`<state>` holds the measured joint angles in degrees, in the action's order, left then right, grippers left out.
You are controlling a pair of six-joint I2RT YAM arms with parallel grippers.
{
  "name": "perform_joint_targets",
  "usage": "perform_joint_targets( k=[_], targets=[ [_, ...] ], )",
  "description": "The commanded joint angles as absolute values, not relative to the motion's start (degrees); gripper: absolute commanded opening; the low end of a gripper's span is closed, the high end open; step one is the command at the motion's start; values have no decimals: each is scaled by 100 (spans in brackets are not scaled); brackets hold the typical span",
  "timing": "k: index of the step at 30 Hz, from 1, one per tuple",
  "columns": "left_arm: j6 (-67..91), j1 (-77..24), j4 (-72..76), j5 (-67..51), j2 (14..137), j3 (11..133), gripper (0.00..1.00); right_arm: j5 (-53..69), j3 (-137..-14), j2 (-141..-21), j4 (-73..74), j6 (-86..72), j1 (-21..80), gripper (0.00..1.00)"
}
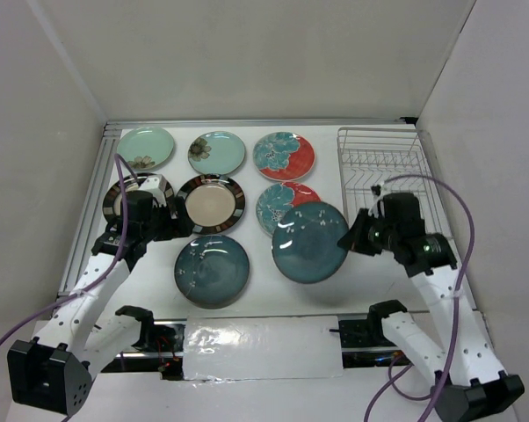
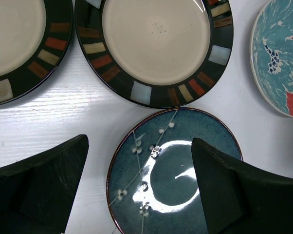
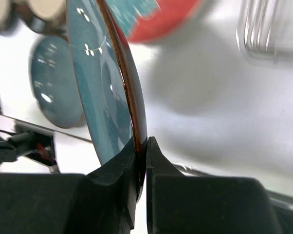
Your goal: Load the plates into the dish rack
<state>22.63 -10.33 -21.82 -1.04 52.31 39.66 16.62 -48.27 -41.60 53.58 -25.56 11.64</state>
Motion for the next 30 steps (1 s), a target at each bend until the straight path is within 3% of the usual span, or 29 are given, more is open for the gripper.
perform_joint_targets(
  k=[1,9,16,27,30],
  targets=[
    [2249,-1055,-2004,-237,5221,4192,100,1951,-6174,-4595,4931,-2356,1169,0],
    [2303,-1055,-2127,-290,5335,4297,100,110,-8076,-6247,4563,-1662,1169,0],
    [2470,-1055,-2249,-299,5265,4245,100,-1562,-8068,-6425,2797,-485,976,0],
    [2593,-1055,-2364,-492,5212,4351,100,-2706,-8376,-7083,1241,1475,257,0],
    [2645,-1055,-2364,-632,5264,4351,100,-2524,-8245,-7084,732,1652,-235,0]
  ],
)
